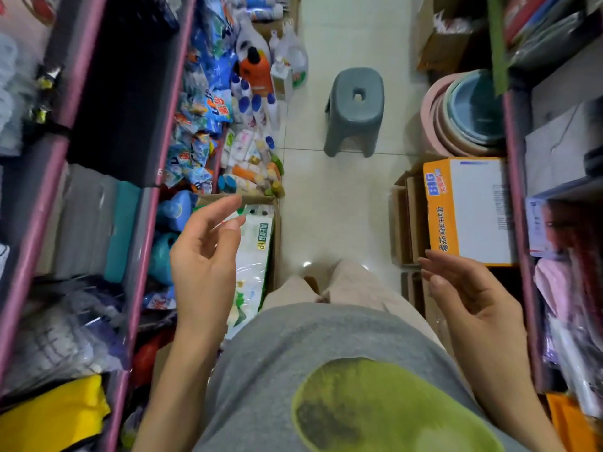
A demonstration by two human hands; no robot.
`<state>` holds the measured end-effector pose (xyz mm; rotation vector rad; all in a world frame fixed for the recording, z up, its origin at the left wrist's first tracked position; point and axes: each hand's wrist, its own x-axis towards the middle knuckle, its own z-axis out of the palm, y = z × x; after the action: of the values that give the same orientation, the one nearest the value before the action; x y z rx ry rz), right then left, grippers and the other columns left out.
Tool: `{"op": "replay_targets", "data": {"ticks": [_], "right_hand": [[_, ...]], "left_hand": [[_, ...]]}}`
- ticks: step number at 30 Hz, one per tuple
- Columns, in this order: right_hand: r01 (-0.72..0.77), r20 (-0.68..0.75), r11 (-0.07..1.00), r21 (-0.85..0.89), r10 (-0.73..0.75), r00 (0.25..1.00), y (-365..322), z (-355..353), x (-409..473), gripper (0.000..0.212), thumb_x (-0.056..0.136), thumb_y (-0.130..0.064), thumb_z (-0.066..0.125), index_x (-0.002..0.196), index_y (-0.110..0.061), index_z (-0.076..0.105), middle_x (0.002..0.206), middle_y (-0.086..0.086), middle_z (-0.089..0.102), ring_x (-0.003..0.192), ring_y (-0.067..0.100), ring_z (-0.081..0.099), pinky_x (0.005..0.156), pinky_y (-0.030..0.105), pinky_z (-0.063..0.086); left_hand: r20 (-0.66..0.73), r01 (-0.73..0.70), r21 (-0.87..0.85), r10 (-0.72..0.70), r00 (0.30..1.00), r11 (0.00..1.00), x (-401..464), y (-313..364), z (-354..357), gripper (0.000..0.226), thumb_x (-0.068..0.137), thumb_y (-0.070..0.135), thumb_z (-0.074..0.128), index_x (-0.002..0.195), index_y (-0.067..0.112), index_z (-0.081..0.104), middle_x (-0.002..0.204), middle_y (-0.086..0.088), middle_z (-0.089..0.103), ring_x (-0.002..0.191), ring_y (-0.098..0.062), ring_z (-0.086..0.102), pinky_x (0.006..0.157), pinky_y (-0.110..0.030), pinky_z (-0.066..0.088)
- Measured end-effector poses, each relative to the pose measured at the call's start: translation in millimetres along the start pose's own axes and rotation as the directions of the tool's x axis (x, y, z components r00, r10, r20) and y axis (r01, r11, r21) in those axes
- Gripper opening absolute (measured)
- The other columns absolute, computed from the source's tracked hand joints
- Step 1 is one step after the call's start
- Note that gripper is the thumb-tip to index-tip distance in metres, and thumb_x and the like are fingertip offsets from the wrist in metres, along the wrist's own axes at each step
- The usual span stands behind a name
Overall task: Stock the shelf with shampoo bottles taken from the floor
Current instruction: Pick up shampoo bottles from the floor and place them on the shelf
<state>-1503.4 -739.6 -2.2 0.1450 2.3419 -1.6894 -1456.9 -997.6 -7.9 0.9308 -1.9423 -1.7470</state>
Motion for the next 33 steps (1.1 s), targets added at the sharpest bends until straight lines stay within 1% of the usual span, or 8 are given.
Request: {"op": "replay_targets", "data": {"ticks": [2,6,11,15,20,24,29,33], "right_hand": [[-0.015,0.0,1.0,0.001,0.015,1.0,-4.9,4.8,17.2,0.032,0.091,-0.004,0.056,0.106,-0.03,0.066,0.102,-0.019,0.07,0.098,-0.003,0.064,0.081,0.005,0.047],[-0.016,-0.007,1.0,0.027,0.016,1.0,-16.2,12.6,62.3,0.03,0.091,-0.005,0.056,0.104,-0.029,0.066,0.1,-0.018,0.071,0.098,-0.002,0.065,0.08,0.005,0.046],[0.002,0.051,1.0,0.017,-0.003,0.999,-35.3,15.2,139.4,0.027,0.091,-0.003,0.055,0.107,-0.022,0.066,0.102,-0.013,0.071,0.1,-0.001,0.064,0.083,0.007,0.047],[0.036,0.085,0.999,0.013,-0.037,0.996,-55.8,14.3,200.4,0.026,0.091,0.0,0.055,0.109,-0.015,0.066,0.103,-0.012,0.071,0.1,-0.003,0.064,0.084,0.006,0.046],[0.046,0.101,0.999,0.026,-0.048,0.994,-79.1,12.7,271.7,0.027,0.092,-0.002,0.054,0.107,-0.022,0.066,0.103,-0.013,0.071,0.103,0.0,0.064,0.088,0.012,0.048],[0.065,0.152,0.998,-0.008,-0.063,0.986,-96.5,18.9,318.9,0.027,0.092,-0.004,0.054,0.107,-0.023,0.065,0.104,-0.012,0.071,0.103,0.001,0.065,0.091,0.017,0.05],[0.102,0.204,0.995,-0.009,-0.098,0.974,-121.0,33.0,368.7,0.026,0.092,-0.003,0.054,0.106,-0.022,0.066,0.103,-0.009,0.071,0.102,0.004,0.065,0.088,0.015,0.05],[0.093,0.228,0.996,-0.018,-0.086,0.97,-136.0,52.4,404.6,0.025,0.092,-0.001,0.055,0.106,-0.018,0.066,0.103,-0.007,0.071,0.101,0.004,0.065,0.089,0.018,0.051]], "left_hand": [[0.002,0.009,-0.005,-0.009,1.0,1.0,20.9,3.6,6.9,0.028,0.089,0.011,0.053,0.113,0.018,0.065,0.113,0.001,0.068,0.105,-0.013,0.066,0.09,-0.036,0.051],[-0.017,0.014,-0.004,-0.015,1.0,1.0,57.4,11.2,26.2,0.03,0.09,0.004,0.051,0.112,0.018,0.066,0.111,0.007,0.069,0.105,-0.01,0.066,0.09,-0.03,0.053],[-0.048,0.02,-0.001,-0.02,0.999,1.0,106.4,22.7,60.9,0.028,0.091,0.008,0.052,0.114,0.018,0.065,0.113,0.007,0.069,0.107,-0.013,0.065,0.091,-0.035,0.05],[-0.06,0.029,0.003,-0.029,0.998,1.0,143.9,33.9,90.6,0.028,0.091,0.008,0.052,0.113,0.019,0.066,0.112,0.007,0.069,0.105,-0.012,0.066,0.089,-0.027,0.053],[-0.115,0.057,-0.004,-0.057,0.992,0.998,183.9,43.5,127.1,0.027,0.094,0.005,0.053,0.114,0.017,0.065,0.114,0.007,0.069,0.106,-0.011,0.065,0.094,-0.043,0.051],[-0.146,0.091,-0.012,-0.092,0.985,0.996,206.3,48.4,147.5,0.027,0.094,0.003,0.053,0.113,0.017,0.065,0.115,0.004,0.069,0.108,-0.014,0.065,0.097,-0.049,0.048],[-0.185,0.108,-0.007,-0.107,0.977,0.994,236.7,52.4,161.0,0.027,0.093,0.003,0.054,0.112,0.018,0.066,0.113,0.003,0.069,0.107,-0.016,0.065,0.096,-0.047,0.049],[-0.196,0.095,0.003,-0.093,0.976,0.995,276.3,56.6,165.1,0.026,0.091,0.013,0.055,0.112,0.022,0.066,0.114,0.006,0.068,0.108,-0.016,0.064,0.096,-0.046,0.049]]}}
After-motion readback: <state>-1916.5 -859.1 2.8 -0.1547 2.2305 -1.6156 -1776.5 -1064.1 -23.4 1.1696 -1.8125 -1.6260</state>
